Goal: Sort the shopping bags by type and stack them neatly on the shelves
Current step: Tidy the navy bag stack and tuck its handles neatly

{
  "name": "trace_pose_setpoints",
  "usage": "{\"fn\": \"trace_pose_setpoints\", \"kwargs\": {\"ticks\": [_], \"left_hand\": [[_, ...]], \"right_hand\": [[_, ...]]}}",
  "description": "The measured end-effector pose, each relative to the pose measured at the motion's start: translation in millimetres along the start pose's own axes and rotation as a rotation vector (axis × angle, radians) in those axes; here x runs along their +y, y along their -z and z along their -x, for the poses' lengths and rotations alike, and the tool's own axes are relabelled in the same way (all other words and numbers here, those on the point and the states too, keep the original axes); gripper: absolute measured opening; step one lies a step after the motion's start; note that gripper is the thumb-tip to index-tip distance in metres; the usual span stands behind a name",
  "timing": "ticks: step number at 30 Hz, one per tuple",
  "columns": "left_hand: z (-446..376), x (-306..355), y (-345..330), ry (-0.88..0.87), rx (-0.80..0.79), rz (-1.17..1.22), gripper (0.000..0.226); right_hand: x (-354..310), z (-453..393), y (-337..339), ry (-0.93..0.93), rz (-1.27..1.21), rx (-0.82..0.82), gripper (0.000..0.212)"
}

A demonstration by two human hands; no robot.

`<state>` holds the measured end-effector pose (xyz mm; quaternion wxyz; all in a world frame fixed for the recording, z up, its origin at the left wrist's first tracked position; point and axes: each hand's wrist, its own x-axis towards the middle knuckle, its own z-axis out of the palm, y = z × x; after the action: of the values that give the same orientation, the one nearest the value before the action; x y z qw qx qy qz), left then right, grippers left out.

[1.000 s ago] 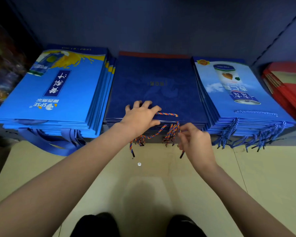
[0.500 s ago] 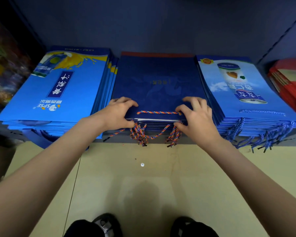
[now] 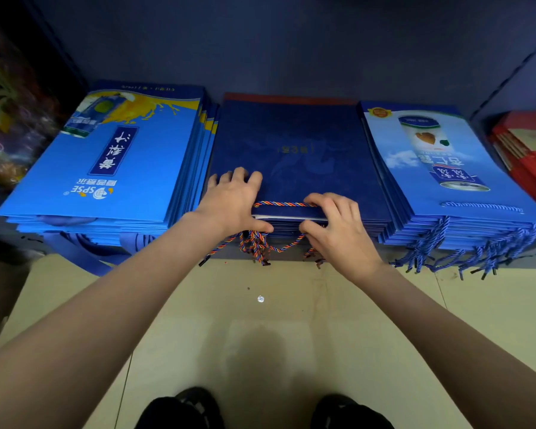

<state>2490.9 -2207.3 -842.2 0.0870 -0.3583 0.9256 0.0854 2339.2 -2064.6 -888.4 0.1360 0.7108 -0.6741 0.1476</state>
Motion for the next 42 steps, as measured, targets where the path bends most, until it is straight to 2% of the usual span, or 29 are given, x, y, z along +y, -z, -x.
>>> {"fn": "trace_pose_setpoints", "kwargs": {"ticks": [3, 7, 10, 12, 14, 16, 18, 19, 20, 21, 22, 24, 25, 27, 28, 29, 31, 33, 35, 37, 40, 42], "left_hand": [[-2.3, -9.7, 2.6, -0.134, 0.060, 0.037, 0.071], [-0.1, -11.6, 10.9, -0.234, 0.135, -0.071, 0.059], [0.4, -15.2, 23.3, -0.246, 0.234, -0.029, 0.051], [-0.2, -18.7, 34.1, -0.268, 0.331, 0.057, 0.045], [-1.3, -20.0, 45.3, -0.271, 0.357, 0.143, 0.042], [-2.7, -19.4, 51.0, -0.266, 0.307, 0.156, 0.041], [-2.3, -18.3, 49.5, -0.265, 0.276, 0.119, 0.041], [-1.8, -18.2, 47.9, -0.263, 0.288, 0.114, 0.041], [-0.9, -18.4, 46.7, -0.260, 0.317, 0.119, 0.041], [0.0, -18.6, 46.2, -0.256, 0.358, 0.132, 0.040], [0.8, -18.4, 47.3, -0.254, 0.404, 0.148, 0.040], [1.5, -18.3, 53.0, -0.248, 0.473, 0.174, 0.040], [1.1, -18.1, 56.1, -0.249, 0.486, 0.176, 0.040], [0.3, -16.9, 60.7, -0.253, 0.479, 0.164, 0.040], [-0.1, -16.6, 61.9, -0.253, 0.469, 0.156, 0.040], [-0.5, -16.5, 62.6, -0.252, 0.458, 0.149, 0.040], [-1.2, -17.5, 62.6, -0.258, 0.439, 0.136, 0.041], [-1.8, -19.2, 62.6, -0.260, 0.439, 0.136, 0.041], [-2.0, -19.4, 62.9, -0.261, 0.450, 0.139, 0.041], [-1.5, -18.1, 62.8, -0.271, 0.450, 0.132, 0.041], [-0.3, -18.8, 62.0, -0.270, 0.435, 0.113, 0.042], [-0.3, -20.3, 61.0, -0.260, 0.423, 0.101, 0.044]], "right_hand": [[2.0, -3.3, 9.1, -0.082, -0.143, 0.117, 0.007], [12.5, 0.3, 31.8, -0.356, -0.264, 0.291, 0.012], [15.5, 9.1, 44.9, -0.388, -0.288, 0.301, 0.016], [10.1, 15.6, 47.5, -0.318, -0.289, 0.244, 0.020], [-2.6, 21.5, 46.7, -0.302, -0.317, 0.192, 0.018], [-21.6, 19.8, 48.5, -0.432, -0.528, 0.186, 0.003], [-39.0, 4.6, 49.5, -0.682, -0.939, 0.228, 0.017], [-43.3, -5.5, 48.4, -0.778, -1.133, 0.279, 0.018], [-45.0, -13.8, 45.1, -0.816, -1.225, 0.326, 0.016], [-44.7, -20.9, 42.5, -0.770, -1.197, 0.308, 0.017], [-41.7, -25.9, 36.2, -0.657, -1.031, 0.217, 0.029], [-34.9, -29.4, 17.9, -0.333, -0.544, -0.162, 0.059], [-31.4, -29.3, 9.3, -0.274, -0.324, -0.319, 0.065], [-30.8, -35.1, 4.7, -0.329, -0.091, -0.524, 0.068], [-34.0, -36.2, 5.6, -0.344, -0.066, -0.552, 0.066], [-37.4, -35.3, 7.2, -0.348, -0.072, -0.511, 0.063], [-43.7, -28.4, 14.0, -0.378, -0.070, -0.296, 0.058], [-50.1, -18.8, 19.9, -0.362, -0.058, -0.161, 0.056], [-58.2, -12.6, 15.1, -0.222, -0.101, -0.183, 0.055], [-62.8, -18.7, 8.9, -0.089, -0.101, -0.275, 0.056], [-55.4, -35.9, 0.1, -0.170, -0.093, -0.527, 0.060], [-49.2, -35.4, 0.8, -0.196, -0.128, -0.507, 0.064]]}}
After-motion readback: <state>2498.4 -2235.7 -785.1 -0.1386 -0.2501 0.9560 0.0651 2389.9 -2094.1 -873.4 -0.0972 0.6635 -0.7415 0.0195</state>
